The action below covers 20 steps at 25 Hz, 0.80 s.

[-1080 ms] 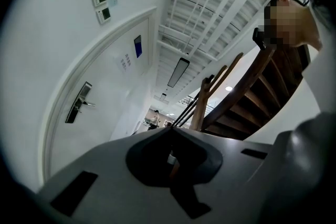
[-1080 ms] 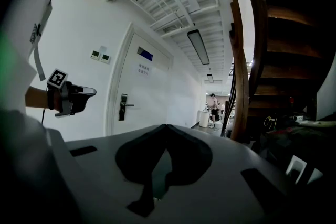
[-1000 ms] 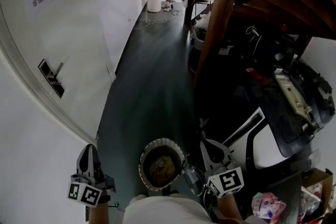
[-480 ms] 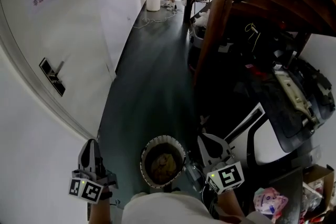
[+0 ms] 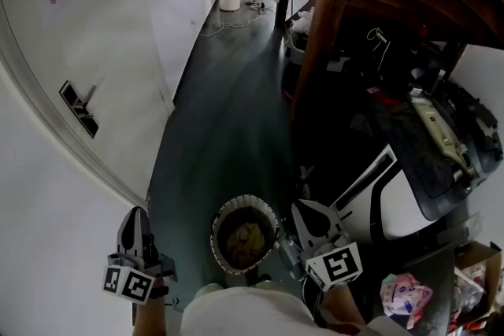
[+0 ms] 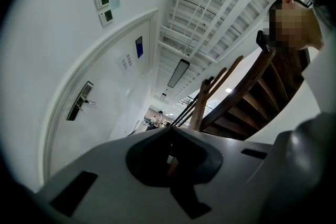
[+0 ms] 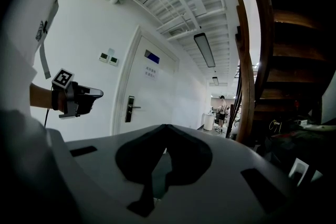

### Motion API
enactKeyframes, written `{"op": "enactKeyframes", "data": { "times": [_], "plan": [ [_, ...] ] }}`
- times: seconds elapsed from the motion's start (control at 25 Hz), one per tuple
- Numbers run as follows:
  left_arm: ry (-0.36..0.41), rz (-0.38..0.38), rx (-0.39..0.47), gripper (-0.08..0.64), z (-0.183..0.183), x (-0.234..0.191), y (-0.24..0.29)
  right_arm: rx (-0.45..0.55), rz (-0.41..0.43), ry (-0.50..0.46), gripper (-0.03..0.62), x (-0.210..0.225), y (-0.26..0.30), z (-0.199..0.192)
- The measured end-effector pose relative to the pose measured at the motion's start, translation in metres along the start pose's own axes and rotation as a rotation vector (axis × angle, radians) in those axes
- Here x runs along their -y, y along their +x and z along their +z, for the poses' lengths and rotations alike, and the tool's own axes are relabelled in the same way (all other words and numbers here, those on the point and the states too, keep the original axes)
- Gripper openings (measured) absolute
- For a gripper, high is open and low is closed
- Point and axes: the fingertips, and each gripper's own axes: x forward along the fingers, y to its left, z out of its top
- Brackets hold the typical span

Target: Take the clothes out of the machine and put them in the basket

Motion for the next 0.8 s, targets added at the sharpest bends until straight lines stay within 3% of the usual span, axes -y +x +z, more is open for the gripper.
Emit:
{"op": "enactKeyframes", "data": {
  "times": [0.8],
  "plan": [
    [-0.025, 0.024, -0.052, 0.014, -0.028, 0.003, -0.033, -0.047, 0.028, 0.034, 0.012, -0.026, -0.026, -0.028]
  ]
}}
